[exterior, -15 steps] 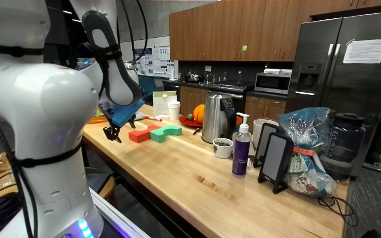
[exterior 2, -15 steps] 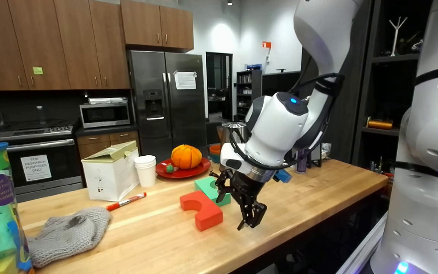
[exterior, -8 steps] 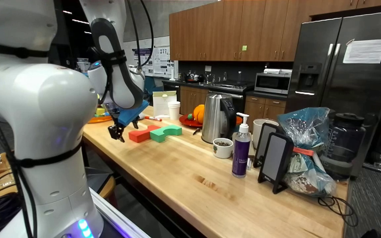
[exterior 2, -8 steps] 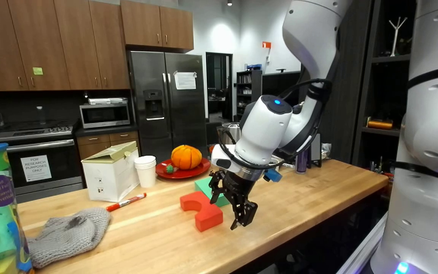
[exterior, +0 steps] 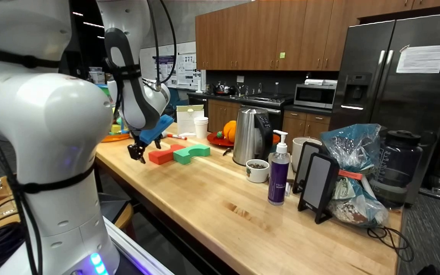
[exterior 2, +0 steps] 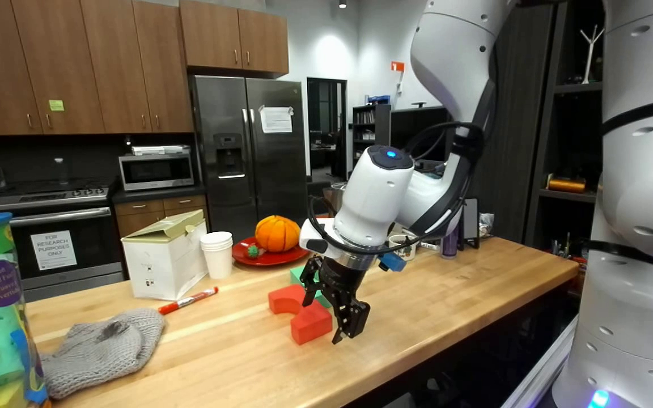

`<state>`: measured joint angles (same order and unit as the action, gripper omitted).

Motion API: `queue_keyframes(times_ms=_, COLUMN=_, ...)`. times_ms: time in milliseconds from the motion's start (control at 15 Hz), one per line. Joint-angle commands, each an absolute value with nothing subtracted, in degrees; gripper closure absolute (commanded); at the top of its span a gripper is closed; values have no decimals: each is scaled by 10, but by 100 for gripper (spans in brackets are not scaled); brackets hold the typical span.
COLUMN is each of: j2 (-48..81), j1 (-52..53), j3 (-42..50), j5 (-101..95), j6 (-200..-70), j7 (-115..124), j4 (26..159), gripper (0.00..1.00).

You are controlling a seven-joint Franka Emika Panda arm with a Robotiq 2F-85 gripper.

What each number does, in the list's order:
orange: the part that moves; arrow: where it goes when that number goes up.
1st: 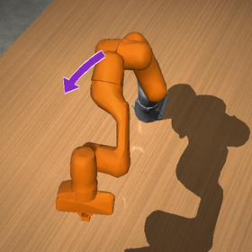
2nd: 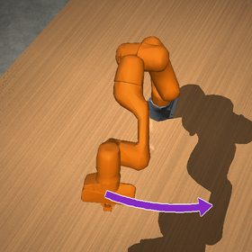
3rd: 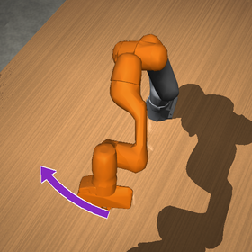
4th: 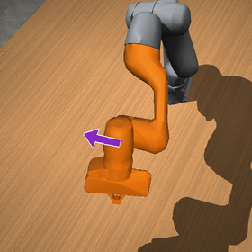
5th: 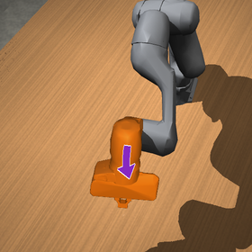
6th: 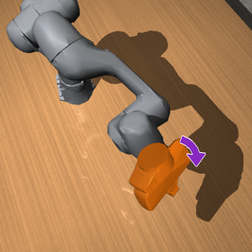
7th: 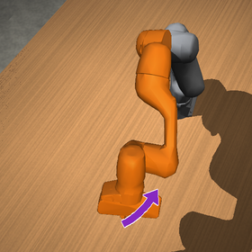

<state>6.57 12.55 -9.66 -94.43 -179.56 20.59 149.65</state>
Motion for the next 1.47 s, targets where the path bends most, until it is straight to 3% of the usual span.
queue_keyframes(times_ms=0, j2=78, j1=130, j3=-99, j5=-875, j6=-1783, j7=133, j4=1488, gripper=0)
queue_keyframes(times_ms=1400, j2=-17, j1=94, j3=-221, j5=-228, j6=-1651, j7=-401, j4=1505, gripper=0)
